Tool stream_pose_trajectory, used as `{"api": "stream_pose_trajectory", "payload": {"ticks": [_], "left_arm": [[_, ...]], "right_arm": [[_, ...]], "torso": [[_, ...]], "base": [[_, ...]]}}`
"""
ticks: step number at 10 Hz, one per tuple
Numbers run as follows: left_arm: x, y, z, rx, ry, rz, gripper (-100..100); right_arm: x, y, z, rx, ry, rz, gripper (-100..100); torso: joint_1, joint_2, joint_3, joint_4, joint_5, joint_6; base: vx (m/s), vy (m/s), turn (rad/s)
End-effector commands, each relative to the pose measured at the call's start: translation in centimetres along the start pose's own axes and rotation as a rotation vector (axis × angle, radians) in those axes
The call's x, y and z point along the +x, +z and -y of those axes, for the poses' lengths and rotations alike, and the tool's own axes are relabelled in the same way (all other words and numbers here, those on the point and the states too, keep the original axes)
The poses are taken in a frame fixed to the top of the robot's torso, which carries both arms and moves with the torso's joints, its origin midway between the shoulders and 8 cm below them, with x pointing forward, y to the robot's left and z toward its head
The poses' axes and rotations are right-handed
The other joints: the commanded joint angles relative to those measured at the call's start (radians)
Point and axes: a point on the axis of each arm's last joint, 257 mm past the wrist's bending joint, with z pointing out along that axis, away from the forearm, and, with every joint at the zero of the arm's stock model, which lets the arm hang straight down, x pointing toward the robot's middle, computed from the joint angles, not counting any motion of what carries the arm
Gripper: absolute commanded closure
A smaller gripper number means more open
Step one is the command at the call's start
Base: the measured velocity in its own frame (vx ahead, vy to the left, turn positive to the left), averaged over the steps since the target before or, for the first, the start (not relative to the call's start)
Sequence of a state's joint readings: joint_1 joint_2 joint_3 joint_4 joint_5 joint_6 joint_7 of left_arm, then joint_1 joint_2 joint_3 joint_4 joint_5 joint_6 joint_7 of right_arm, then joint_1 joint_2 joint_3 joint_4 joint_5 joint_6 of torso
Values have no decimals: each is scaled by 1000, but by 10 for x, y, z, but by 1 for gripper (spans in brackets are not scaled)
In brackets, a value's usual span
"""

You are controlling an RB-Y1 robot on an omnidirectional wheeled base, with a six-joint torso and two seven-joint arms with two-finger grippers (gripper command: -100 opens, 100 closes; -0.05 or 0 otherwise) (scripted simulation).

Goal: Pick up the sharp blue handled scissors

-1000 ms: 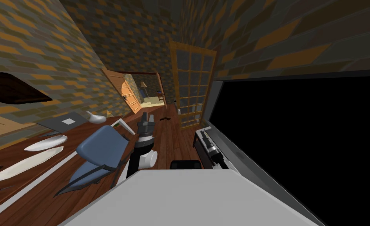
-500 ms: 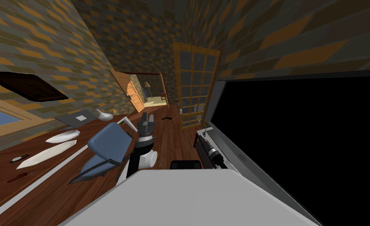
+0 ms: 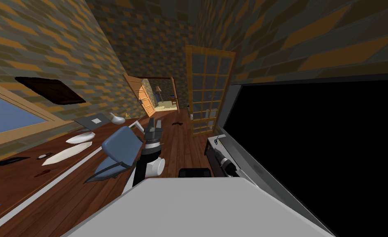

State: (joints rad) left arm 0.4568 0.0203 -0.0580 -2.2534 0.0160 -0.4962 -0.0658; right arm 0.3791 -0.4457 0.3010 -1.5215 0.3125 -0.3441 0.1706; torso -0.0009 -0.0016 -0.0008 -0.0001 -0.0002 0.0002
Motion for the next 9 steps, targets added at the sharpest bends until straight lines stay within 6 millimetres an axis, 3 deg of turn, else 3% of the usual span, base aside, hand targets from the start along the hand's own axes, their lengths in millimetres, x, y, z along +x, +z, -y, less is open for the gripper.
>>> {"api": "stream_pose_trajectory", "payload": {"ticks": [1, 2, 4, 5, 8, 9], "left_arm": [[0, 0, 0, 0, 0, 0, 0], [0, 0, 0, 0, 0, 0, 0], [0, 0, 0, 0, 0, 0, 0], [0, 0, 0, 0, 0, 0, 0], [0, 0, 0, 0, 0, 0, 0], [0, 0, 0, 0, 0, 0, 0]], "right_arm": [[8, -2, 17, 30, -30, -28, -100], [8, -2, 17, 30, -30, -28, -100], [15, -10, 52, 87, -131, -97, -100], [18, -13, 58, 99, -129, -104, -100], [15, -32, 116, 196, -274, -196, -100], [16, -33, 119, 201, -274, -199, -100]], "torso": [[0, 0, 0, 0, 0, 0], [0, 0, 0, 0, 0, 0], [0, 0, 0, 0, 0, 0], [1, -1, -1, 0, 0, 0], [1, -2, -1, 0, 0, 0], [1, -3, -2, -1, 0, 0]], "base": [[9, -3, 56], [0, 0, 0], [14, 7, 137], [20, 3, 53], [35, 15, 127], [43, 15, 32]]}}
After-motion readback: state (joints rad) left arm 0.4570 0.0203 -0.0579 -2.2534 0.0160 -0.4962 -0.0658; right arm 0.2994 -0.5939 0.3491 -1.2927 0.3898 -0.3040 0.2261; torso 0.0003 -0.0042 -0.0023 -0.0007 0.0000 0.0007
